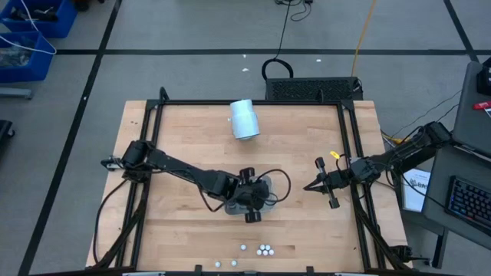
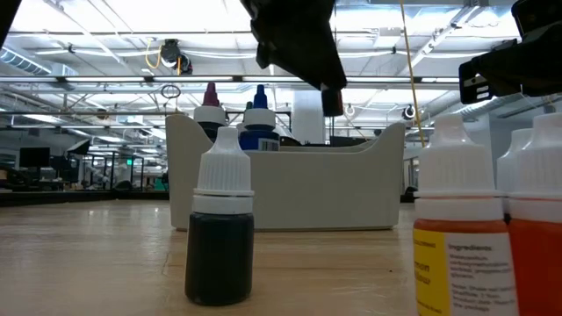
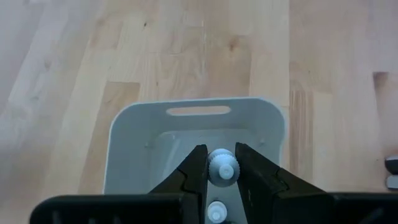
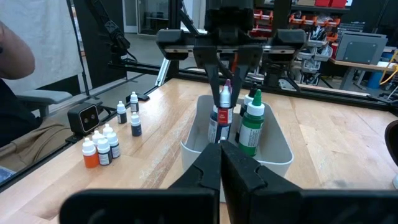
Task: Pick & Place food coloring
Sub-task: Put the small red food coloring into the gray bin
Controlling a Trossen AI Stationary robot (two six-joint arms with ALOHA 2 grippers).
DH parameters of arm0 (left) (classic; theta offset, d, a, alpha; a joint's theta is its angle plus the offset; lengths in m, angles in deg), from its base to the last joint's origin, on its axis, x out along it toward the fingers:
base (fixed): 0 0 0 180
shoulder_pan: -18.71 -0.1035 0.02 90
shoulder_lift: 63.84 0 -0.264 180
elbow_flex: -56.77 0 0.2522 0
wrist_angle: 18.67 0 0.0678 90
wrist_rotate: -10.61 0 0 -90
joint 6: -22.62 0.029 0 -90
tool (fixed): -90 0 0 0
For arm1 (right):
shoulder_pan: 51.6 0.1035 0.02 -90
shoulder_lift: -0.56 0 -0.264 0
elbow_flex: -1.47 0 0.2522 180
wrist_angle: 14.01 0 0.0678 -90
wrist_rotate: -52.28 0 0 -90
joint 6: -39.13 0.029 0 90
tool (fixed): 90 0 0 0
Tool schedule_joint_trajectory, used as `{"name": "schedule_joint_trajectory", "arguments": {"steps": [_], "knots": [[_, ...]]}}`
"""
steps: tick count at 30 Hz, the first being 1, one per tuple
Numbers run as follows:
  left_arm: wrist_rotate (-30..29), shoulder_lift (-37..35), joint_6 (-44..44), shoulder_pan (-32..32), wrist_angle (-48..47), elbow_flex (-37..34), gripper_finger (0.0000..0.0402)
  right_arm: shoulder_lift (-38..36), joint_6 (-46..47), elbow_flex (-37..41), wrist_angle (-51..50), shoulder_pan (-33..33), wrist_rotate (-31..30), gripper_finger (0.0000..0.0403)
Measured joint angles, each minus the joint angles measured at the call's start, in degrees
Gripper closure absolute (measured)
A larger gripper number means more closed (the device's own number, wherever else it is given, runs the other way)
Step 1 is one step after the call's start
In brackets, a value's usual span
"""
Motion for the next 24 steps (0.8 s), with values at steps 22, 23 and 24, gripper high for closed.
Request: {"name": "schedule_joint_trajectory", "arguments": {"steps": [22,23,24], "knots": [[-1.2,14.5,-3.6,-0.5,-16.1,16.1,0.0334,0.0,-0.4,0.0,0.0,0.0,0.0,0.0403],[-1.8,14.9,-4.5,-0.3,-15.6,16.1,0.0334,0.0,-0.4,0.0,0.0,0.0,0.0,0.0403],[-2.2,15.0,-5.2,-0.1,-15.3,16.1,0.0334,0.0,-0.4,0.0,0.0,0.0,0.0,0.0403]]}}
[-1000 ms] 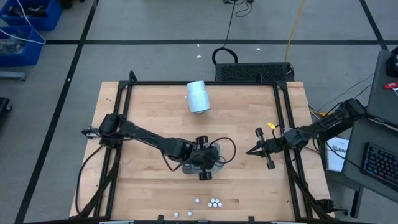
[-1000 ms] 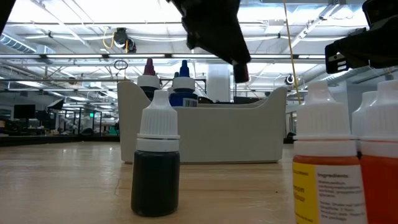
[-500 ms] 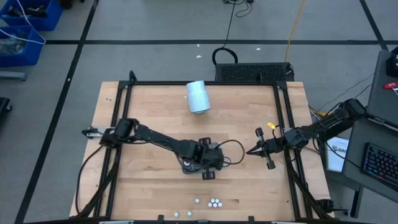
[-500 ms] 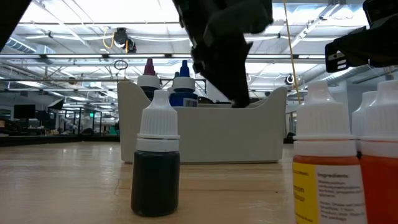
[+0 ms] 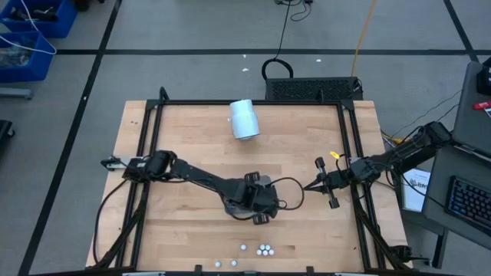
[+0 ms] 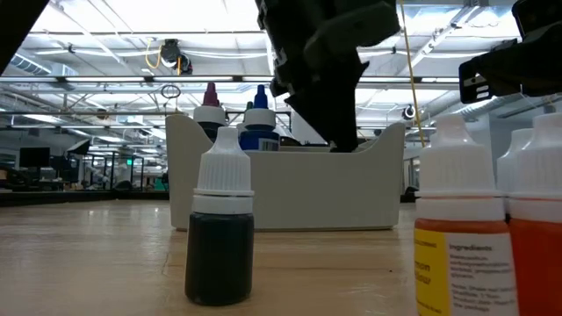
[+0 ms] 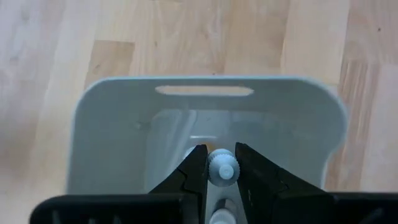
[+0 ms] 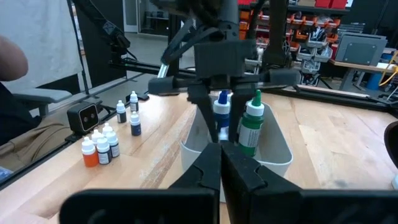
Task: Pick & Place food coloring
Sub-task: Put the small red food coloring into the gray bin, then put the small blue food coloring into the gray bin
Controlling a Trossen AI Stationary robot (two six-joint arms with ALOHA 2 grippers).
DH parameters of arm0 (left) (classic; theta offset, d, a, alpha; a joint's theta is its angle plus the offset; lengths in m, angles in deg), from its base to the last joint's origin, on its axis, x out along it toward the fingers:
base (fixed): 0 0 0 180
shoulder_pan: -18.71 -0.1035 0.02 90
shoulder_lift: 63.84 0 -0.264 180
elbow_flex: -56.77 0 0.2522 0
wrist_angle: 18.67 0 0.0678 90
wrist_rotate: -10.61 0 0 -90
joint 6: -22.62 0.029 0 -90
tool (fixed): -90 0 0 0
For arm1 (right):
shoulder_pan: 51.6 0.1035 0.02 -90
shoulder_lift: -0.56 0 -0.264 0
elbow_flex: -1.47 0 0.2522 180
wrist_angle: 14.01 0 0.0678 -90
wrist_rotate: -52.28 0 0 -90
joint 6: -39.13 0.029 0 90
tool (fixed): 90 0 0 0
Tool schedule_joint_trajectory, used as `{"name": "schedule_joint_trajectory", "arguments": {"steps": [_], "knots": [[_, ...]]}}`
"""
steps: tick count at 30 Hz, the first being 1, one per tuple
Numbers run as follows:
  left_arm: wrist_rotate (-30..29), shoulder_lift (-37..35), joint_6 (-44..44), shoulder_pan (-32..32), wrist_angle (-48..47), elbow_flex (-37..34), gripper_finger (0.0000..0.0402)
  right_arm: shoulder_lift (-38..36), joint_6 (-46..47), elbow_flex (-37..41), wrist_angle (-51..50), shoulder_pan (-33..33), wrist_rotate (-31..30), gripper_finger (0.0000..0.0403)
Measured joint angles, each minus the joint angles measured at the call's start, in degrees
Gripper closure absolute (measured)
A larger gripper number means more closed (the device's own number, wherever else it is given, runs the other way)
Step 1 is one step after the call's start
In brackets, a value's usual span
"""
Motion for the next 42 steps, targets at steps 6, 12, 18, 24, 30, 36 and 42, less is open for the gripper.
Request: {"name": "schedule_joint_trajectory", "arguments": {"steps": [6,12,18,24,30,36,42], "knots": [[0.0,1.5,-1.3,0.9,1.6,-0.1,0.0334,0.0,-0.2,0.0,0.0,0.0,0.0,0.0403],[0.4,2.4,-1.1,1.1,2.5,-0.4,0.0334,0.0,-0.5,0.0,-0.1,0.0,0.0,0.0403],[0.7,2.3,-1.2,0.9,5.0,-3.6,0.0334,0.0,-0.6,0.0,0.0,0.0,0.0,0.0403],[2.4,2.1,-1.2,0.1,8.9,-6.1,0.0334,0.0,-0.5,0.0,0.0,0.0,0.0,0.0403],[3.4,2.1,1.0,-0.1,8.9,-6.1,0.0331,0.0,-0.5,0.0,0.0,0.0,0.0,0.0403],[4.7,2.3,1.3,-0.1,7.8,-5.7,0.0275,0.0,-0.5,0.0,0.0,0.0,0.0,0.0403],[5.2,-0.7,3.3,0.4,6.9,-5.6,0.0222,0.0,-0.5,0.0,0.0,0.0,0.0,0.0403]]}}
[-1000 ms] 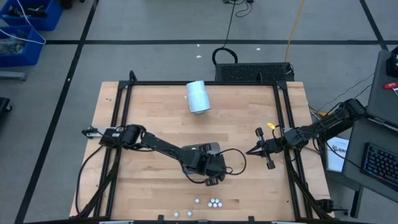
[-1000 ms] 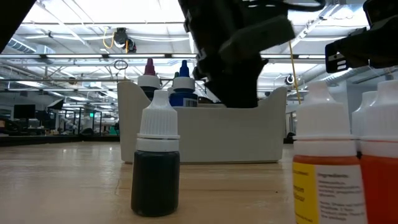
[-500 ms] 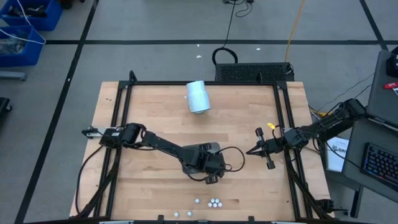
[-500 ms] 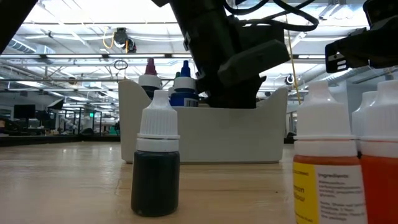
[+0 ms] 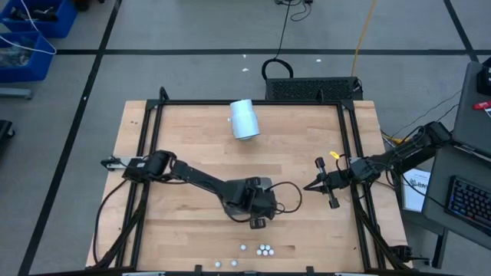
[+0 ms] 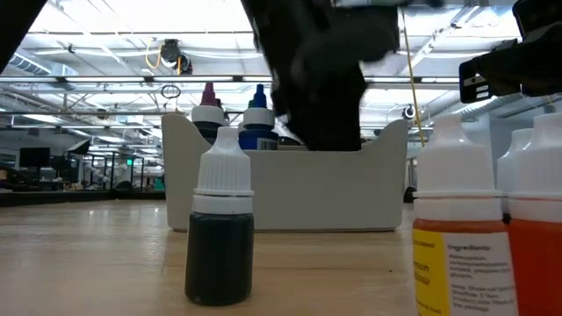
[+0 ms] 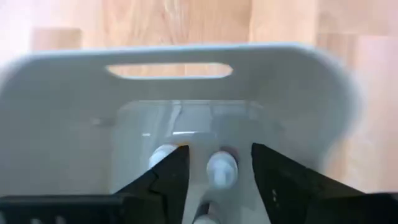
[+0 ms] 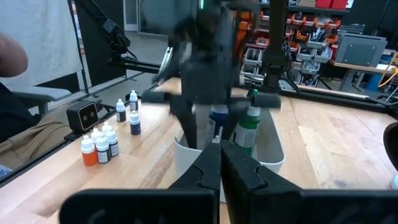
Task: Pick & Place food coloring
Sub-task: Put the small blue food coloring into the gray bin
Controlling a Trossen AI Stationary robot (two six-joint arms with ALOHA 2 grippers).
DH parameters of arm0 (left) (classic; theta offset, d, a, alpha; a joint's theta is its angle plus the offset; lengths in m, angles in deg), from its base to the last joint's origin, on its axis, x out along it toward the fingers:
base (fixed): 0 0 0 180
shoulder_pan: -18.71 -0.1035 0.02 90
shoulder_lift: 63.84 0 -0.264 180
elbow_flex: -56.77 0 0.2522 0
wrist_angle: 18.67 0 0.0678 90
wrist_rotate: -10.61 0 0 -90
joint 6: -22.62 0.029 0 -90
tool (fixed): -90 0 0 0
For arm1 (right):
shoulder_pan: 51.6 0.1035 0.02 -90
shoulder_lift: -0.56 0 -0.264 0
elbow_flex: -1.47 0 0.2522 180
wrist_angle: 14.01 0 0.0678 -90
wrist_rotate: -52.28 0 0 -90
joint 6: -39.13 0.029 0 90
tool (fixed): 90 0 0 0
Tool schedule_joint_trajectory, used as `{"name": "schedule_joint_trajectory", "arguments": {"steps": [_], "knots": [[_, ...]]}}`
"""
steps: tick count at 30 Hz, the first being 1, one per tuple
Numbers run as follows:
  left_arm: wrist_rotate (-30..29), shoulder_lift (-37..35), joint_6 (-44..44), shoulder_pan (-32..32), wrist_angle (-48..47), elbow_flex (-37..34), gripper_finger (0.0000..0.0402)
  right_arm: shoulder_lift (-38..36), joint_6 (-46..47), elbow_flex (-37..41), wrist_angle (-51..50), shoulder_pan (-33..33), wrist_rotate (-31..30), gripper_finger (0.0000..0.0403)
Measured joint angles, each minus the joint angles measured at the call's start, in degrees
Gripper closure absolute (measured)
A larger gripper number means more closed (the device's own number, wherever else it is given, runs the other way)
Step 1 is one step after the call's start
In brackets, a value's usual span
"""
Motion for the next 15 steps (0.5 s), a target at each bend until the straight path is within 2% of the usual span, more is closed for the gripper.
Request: {"name": "schedule_joint_trajectory", "arguments": {"steps": [4,10,12,15], "knots": [[-0.4,-4.7,2.8,0.7,-0.1,0.1,0.0206,0.0,0.0,0.0,0.2,0.0,0.0,0.0403],[-1.0,-15.6,8.5,3.0,-3.8,0.1,0.0204,0.0,0.0,0.0,0.1,0.0,0.1,0.0403],[-4.3,-19.8,8.7,4.7,-7.5,0.1,0.0208,-0.1,0.0,0.0,0.0,0.0,0.1,0.0403],[-13.2,-25.8,7.9,8.2,-13.1,-0.1,0.0229,-0.1,0.1,0.0,0.0,0.0,0.0,0.0403]]}}
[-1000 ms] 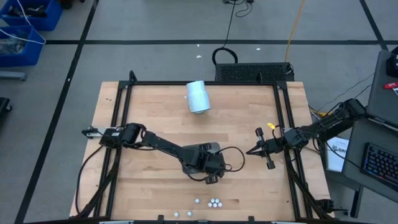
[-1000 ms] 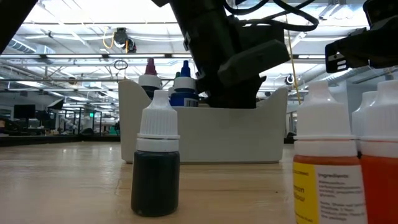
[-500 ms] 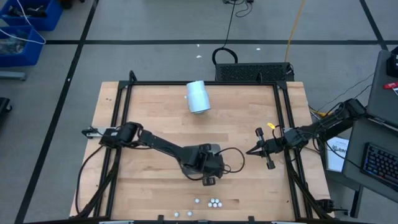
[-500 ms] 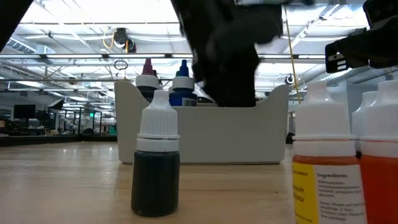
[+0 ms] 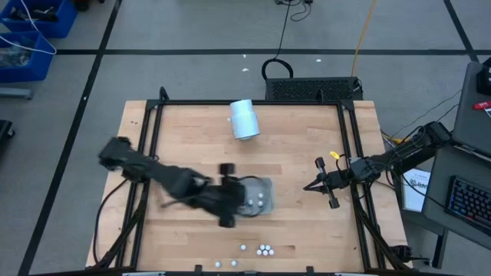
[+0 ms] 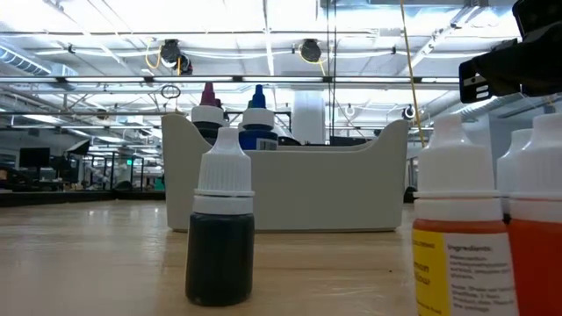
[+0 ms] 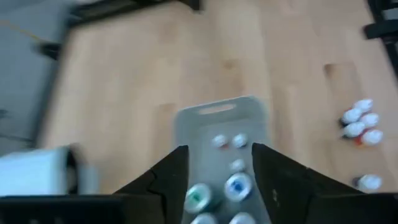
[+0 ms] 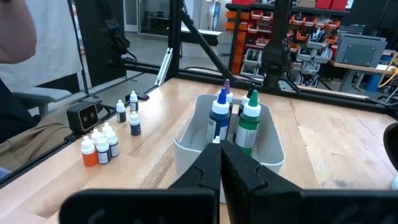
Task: Pick & Place food coloring
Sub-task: Put the small blue food coloring into the gray bin
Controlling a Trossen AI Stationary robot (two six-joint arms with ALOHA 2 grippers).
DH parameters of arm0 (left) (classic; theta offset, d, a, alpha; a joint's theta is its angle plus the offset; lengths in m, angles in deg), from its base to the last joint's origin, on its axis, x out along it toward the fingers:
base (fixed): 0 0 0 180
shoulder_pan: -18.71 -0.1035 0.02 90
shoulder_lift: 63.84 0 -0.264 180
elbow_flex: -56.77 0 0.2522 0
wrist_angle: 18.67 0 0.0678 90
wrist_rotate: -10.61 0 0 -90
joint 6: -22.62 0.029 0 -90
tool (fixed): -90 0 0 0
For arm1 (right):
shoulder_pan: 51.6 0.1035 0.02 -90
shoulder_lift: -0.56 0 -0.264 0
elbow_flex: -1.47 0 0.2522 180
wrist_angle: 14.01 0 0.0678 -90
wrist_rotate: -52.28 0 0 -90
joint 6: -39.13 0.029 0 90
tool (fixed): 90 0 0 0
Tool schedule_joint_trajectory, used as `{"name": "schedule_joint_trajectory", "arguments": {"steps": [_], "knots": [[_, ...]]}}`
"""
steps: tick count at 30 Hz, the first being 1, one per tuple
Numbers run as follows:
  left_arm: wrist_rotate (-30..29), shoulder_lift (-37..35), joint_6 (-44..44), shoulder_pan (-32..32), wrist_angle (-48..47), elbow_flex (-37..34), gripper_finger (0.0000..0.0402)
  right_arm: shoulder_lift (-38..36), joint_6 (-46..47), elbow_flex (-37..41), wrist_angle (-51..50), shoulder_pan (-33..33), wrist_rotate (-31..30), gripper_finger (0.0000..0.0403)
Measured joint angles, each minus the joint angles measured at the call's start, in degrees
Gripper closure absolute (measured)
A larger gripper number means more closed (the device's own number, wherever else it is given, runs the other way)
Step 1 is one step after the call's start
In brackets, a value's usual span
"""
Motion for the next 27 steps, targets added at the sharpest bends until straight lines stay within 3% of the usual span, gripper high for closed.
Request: {"name": "schedule_joint_trajectory", "arguments": {"steps": [4,11,15,22,27], "knots": [[-6.8,-9.6,-3.3,5.0,-1.5,-6.9,0.0278,0.0,0.0,0.0,0.0,0.0,0.0,0.0403],[-7.4,-29.3,-10.3,11.8,6.3,-33.1,0.0388,0.0,0.0,0.0,0.0,0.0,0.0,0.0403],[-9.2,-42.8,-10.0,13.7,15.9,-48.7,0.0391,0.0,1.4,0.0,0.0,0.0,0.0,0.0403],[3.6,-63.6,5.9,10.5,39.0,-70.3,0.0394,0.0,1.5,0.0,0.2,0.0,0.0,0.0403],[18.2,-74.3,13.3,5.7,48.0,-79.8,0.0397,0.0,1.5,0.0,0.4,0.0,-0.2,0.0403]]}}
